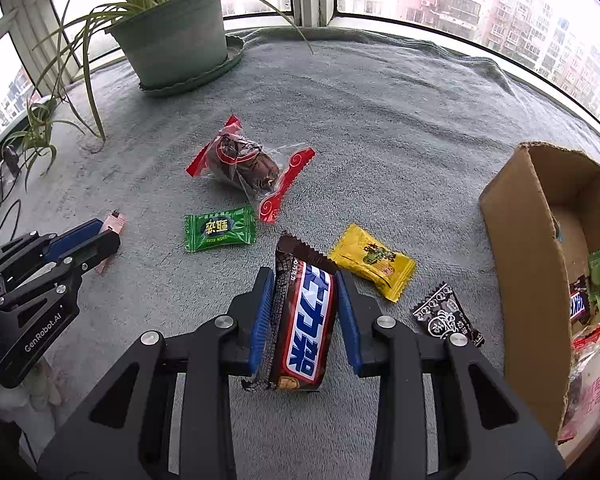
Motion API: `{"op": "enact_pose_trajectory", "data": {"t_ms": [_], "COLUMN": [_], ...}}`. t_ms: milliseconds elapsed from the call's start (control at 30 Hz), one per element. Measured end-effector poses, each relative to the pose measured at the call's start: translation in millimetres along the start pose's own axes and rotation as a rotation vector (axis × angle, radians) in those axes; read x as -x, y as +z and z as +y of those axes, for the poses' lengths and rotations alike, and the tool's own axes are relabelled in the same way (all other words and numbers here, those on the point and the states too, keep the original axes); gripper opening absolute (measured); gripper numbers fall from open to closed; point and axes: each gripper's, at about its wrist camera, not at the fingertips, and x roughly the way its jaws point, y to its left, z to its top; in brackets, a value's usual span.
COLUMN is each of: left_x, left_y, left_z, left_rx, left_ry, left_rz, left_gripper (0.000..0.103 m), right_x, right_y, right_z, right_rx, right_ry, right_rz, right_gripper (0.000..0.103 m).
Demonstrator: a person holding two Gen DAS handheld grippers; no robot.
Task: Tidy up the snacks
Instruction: 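Grasp the pink wrapper with the left tool while the right tool grasps the large chocolate bar, then carry the pink wrapper and chocolate bar into the box and open both tools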
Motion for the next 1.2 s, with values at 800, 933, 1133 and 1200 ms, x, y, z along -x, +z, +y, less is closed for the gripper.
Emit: {"op": "enact_pose_trajectory", "data": {"t_ms": [800, 933, 1133, 1200], "left_x": [62, 60, 53, 51], "left_y": [32, 40, 51, 55], "left_z": [-69, -98, -142, -158], "left_rx": [-0.016, -0.034, -0.065, -0.078], "left_ry": [-0.129, -0.168, -0.223, -0.238], "left_rz": [-0.135, -0.138, -0.140, -0.139], "left_gripper": [0.017, 0.017, 0.017, 0.017], "right_x": [122, 134, 145, 148], "right_y": [-20, -29, -39, -42], "right_z": [-91, -122, -165, -178], "right_rx": [-0.057, -0.091, -0.145, -0.160], "right_ry": [-0.051, -0.079, -0.114, -0.124], "right_rz": [-0.176, -0.181, -0.179, -0.180], "right_gripper": [0.032, 0.032, 0.032, 0.032]}}
